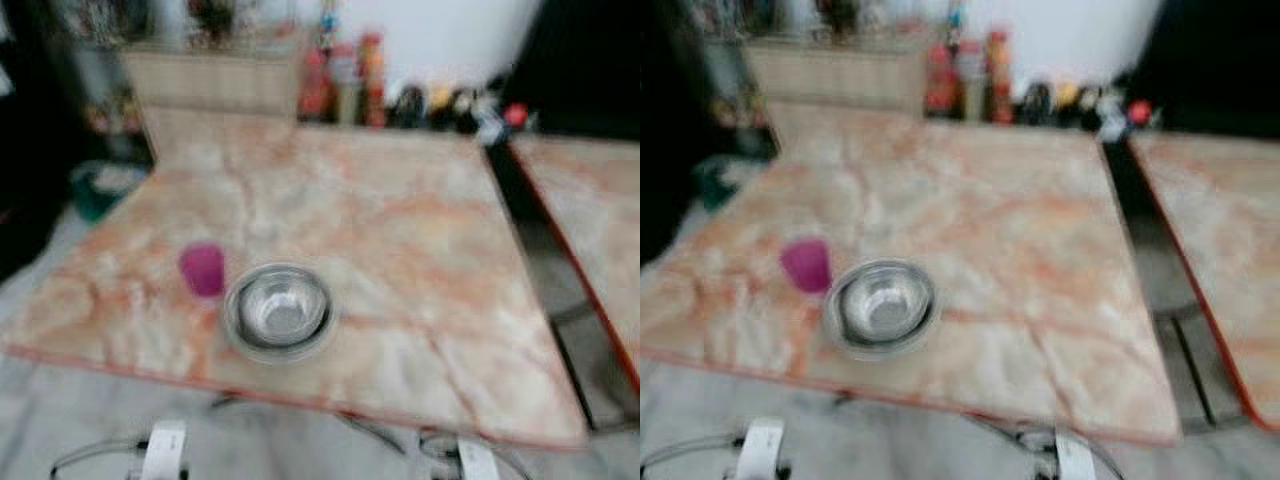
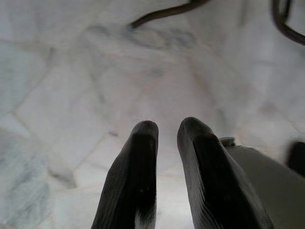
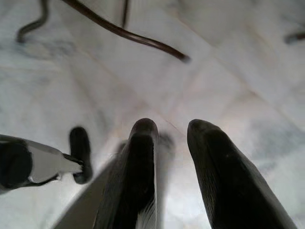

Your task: Setting the table

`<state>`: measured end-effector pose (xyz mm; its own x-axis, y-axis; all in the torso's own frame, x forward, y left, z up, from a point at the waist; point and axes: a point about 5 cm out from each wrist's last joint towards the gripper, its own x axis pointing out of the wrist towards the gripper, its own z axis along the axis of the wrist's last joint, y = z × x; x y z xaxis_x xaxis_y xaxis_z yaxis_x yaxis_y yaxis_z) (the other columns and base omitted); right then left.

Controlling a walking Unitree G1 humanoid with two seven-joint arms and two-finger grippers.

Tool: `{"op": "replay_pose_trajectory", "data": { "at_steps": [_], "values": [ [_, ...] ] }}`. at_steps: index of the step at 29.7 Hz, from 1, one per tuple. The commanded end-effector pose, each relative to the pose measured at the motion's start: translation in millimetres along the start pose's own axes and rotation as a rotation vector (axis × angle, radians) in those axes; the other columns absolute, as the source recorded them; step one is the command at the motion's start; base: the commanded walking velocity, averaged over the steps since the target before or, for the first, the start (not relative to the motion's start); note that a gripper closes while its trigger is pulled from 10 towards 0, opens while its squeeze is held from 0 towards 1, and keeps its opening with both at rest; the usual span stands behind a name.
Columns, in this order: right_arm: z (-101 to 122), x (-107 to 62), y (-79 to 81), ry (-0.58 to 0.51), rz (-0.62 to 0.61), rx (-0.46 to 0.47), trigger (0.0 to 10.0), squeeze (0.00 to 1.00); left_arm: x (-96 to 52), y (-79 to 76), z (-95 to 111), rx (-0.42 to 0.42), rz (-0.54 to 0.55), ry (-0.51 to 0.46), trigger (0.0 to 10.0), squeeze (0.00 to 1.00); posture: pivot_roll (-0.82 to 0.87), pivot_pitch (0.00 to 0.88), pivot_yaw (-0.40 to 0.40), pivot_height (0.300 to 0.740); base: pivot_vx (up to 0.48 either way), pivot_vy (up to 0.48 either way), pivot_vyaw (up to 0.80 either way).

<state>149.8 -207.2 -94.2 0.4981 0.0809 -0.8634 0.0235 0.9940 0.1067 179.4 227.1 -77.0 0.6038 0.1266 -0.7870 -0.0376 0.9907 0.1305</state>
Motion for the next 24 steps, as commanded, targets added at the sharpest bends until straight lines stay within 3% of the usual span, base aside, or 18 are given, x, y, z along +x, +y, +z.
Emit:
{"op": "replay_pose_trajectory", "data": {
  "at_steps": [1,14,24],
  "values": [
    [2,-1.4,-6.0,-0.004,-0.016,-0.003,10.0,0.0,0.6,-4.8,1,-0.006,-0.014,-0.008,10.0,0.0,0.07,0.0,-0.013,0.728,0.0,-0.386,0.0],
    [2,-1.4,-6.3,-0.013,-0.021,0.001,10.0,0.0,1.5,-13.8,3,-0.009,-0.033,-0.01,10.0,0.0,0.07,0.0,-0.014,0.728,0.0,-0.38,0.0],
    [3,-1.3,-6.4,-0.018,-0.034,0.008,10.0,0.0,-1.4,-7.6,-9,-0.034,-0.022,0.018,10.0,0.0,0.07,0.0,-0.01,0.728,0.0,-0.346,0.0]
  ]
}}
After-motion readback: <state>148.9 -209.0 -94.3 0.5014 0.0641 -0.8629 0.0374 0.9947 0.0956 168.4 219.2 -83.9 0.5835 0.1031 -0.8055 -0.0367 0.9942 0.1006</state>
